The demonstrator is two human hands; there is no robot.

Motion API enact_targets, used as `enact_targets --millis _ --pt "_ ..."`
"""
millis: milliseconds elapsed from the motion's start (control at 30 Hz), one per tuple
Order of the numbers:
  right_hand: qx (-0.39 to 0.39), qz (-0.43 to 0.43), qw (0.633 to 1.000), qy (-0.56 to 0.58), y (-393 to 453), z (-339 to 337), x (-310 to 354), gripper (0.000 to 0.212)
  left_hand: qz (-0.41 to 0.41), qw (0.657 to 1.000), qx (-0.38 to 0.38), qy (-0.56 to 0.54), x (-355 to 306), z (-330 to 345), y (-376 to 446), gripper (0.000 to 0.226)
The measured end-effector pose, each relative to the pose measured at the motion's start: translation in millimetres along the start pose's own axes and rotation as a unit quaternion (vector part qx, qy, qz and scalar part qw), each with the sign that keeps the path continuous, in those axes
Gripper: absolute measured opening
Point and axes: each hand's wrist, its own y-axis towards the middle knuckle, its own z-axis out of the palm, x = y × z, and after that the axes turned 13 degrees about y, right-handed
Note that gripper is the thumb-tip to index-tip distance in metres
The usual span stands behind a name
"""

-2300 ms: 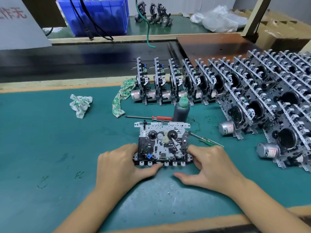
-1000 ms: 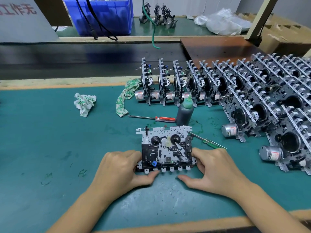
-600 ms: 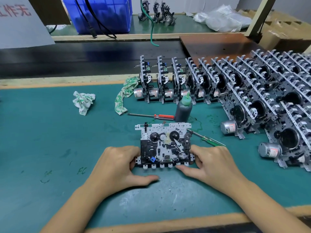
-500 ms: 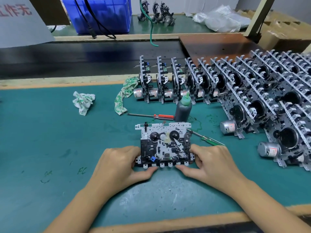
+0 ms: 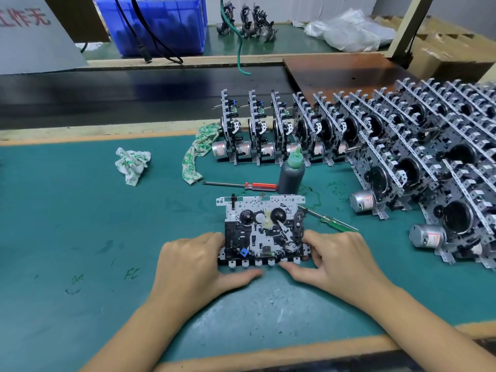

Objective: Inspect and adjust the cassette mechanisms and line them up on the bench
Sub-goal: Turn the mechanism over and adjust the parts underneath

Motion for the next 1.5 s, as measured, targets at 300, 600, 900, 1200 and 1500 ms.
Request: enact_targets --millis 300,600,900,1200,1500 --pt "0.011 0.005 1.000 0.009 1 -3 4 0.049 -0.030 0.999 -0.004 -0.014 -3 3 1 0.068" --pt "0.012 0.041 0.999 -0.009 2 -4 4 0.061 0.049 0.997 -0.008 -0.056 -4 -1 -1 0.064" --pt "0.053 0.008 0.997 0.060 1 -9 3 0.048 -0.022 0.999 0.013 -0.045 -2 -4 -1 0.071" --pt "0.028 0.152 0.903 0.402 -1 -15 19 0.042 0.041 0.956 -0.105 -0.269 5 -14 0 0.053" --pt "0.033 0.273 0.874 0.400 28 -20 31 0.069 -0.184 0.894 -0.027 -0.407 2 -3 -1 0.063"
